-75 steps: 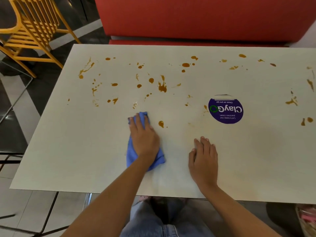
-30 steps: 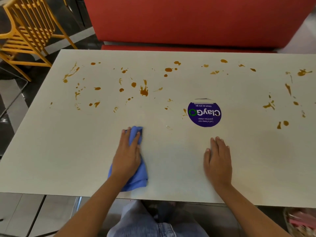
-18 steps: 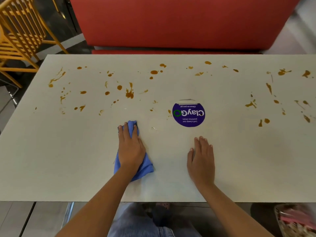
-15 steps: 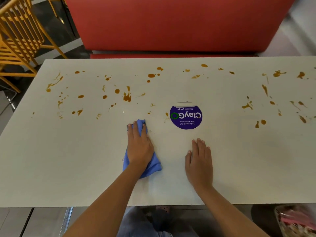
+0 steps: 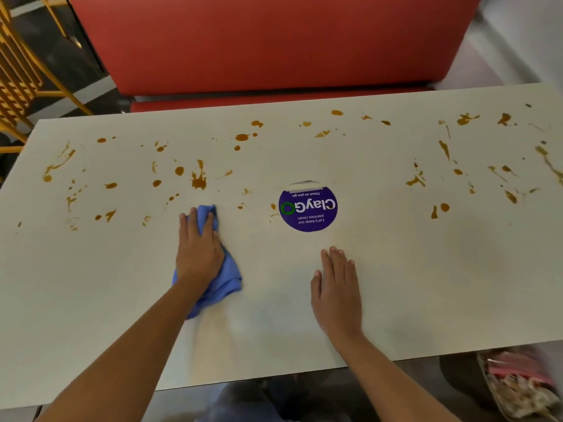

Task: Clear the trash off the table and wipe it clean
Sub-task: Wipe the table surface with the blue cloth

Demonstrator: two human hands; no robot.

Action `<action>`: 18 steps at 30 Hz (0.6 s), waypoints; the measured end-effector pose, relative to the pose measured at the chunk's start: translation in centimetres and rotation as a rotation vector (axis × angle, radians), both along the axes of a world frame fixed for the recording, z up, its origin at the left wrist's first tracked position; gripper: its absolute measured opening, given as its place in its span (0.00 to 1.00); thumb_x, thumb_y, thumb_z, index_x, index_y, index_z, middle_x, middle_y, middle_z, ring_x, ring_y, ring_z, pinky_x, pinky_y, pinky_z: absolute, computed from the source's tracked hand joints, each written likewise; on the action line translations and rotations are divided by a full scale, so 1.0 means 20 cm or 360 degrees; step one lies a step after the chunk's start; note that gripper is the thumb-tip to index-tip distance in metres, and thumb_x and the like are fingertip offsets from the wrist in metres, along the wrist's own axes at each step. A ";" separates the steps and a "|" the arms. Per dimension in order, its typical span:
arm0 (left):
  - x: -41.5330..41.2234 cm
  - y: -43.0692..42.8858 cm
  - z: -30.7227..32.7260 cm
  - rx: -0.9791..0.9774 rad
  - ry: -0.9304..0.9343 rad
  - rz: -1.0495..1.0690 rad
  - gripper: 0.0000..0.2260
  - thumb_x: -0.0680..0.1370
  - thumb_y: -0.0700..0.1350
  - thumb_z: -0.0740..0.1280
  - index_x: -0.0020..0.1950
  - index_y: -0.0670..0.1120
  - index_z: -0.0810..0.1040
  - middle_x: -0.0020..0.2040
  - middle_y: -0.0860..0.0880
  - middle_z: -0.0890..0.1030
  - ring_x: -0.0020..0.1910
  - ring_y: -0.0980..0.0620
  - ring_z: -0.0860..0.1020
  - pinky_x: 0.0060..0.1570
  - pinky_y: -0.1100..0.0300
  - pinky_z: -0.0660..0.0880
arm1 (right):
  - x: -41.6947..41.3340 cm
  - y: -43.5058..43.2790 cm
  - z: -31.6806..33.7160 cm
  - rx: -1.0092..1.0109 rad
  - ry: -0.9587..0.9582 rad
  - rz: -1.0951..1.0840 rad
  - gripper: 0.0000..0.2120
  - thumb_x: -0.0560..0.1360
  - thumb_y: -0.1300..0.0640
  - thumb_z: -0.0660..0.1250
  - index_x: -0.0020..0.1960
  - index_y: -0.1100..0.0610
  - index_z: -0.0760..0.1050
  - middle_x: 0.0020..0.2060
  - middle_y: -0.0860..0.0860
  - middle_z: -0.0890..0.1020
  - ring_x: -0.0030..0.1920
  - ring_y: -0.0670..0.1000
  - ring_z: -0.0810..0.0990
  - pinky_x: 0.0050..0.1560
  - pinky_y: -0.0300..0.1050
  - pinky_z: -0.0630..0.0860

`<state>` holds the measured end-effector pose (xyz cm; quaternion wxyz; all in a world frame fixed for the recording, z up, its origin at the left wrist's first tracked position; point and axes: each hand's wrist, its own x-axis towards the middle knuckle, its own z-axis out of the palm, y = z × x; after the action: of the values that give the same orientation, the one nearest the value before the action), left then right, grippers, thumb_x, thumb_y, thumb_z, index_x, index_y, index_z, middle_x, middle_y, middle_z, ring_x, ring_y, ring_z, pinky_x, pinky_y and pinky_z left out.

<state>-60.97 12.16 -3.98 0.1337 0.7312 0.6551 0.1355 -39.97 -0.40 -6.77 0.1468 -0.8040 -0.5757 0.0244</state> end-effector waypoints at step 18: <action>0.42 -0.14 -0.07 0.0166 0.0312 -0.0871 0.25 0.82 0.46 0.41 0.65 0.37 0.72 0.65 0.35 0.73 0.64 0.32 0.71 0.61 0.41 0.70 | -0.01 0.02 -0.01 0.0128 -0.0031 -0.0051 0.21 0.75 0.56 0.53 0.62 0.64 0.74 0.61 0.59 0.77 0.62 0.57 0.76 0.66 0.54 0.66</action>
<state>-52.55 9.31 -5.30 0.0635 0.8962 0.4354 0.0565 -40.24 -0.07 -7.06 0.1737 -0.8068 -0.5647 -0.0089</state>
